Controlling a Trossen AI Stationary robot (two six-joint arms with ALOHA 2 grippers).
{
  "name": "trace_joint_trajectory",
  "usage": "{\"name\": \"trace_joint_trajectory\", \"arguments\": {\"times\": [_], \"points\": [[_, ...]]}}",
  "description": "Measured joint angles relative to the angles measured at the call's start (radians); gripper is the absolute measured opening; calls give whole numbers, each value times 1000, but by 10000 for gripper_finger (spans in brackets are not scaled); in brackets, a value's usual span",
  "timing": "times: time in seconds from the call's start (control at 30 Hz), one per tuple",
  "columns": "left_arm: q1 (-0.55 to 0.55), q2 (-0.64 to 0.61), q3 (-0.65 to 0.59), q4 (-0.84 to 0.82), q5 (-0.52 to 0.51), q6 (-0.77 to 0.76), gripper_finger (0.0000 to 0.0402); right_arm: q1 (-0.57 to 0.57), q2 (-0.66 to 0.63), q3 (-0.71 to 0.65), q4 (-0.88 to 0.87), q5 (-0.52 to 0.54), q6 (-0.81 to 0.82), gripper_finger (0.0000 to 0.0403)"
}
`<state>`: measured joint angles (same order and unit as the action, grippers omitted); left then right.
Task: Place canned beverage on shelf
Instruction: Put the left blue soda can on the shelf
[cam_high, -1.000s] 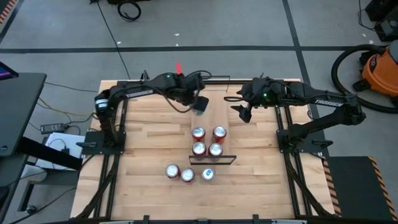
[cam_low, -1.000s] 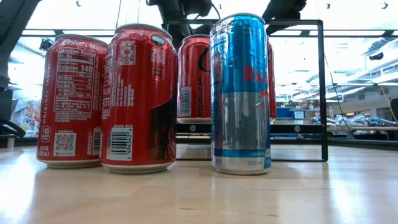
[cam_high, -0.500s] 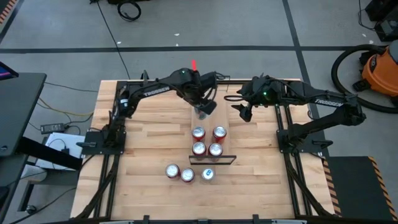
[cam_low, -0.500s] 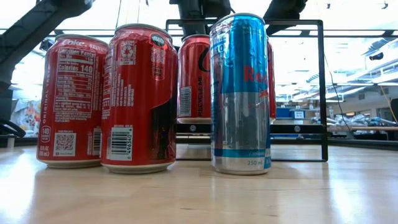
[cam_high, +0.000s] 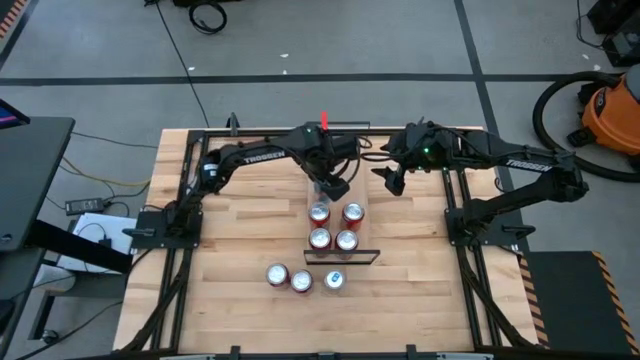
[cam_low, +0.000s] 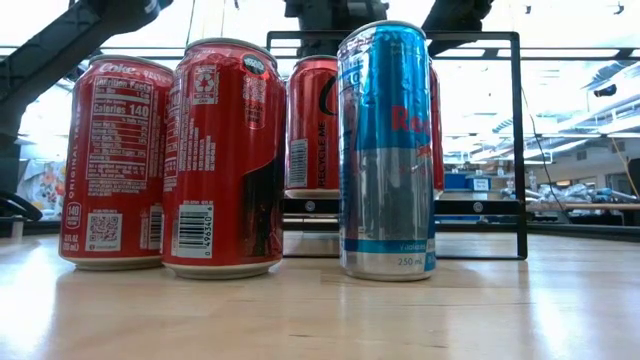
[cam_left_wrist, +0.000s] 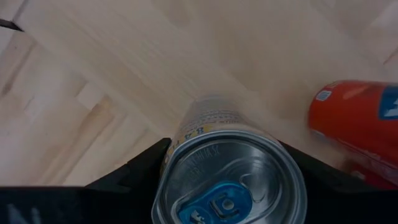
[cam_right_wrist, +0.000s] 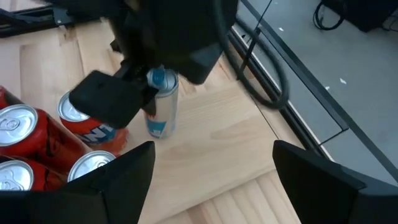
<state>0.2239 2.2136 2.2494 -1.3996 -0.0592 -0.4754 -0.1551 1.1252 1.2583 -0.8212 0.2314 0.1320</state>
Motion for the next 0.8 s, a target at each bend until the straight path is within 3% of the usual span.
{"name": "trace_joint_trajectory", "arguments": {"times": [0.23,0.53,0.8], "points": [[-14,3,0,6,-26,20,254,1,0,0,0,0,7,335],[-14,3,0,36,-25,16,309,1,0,0,5,0,7,335],[-11,0,36,57,-25,107,315,1,0,0,5,0,7,335]]}}
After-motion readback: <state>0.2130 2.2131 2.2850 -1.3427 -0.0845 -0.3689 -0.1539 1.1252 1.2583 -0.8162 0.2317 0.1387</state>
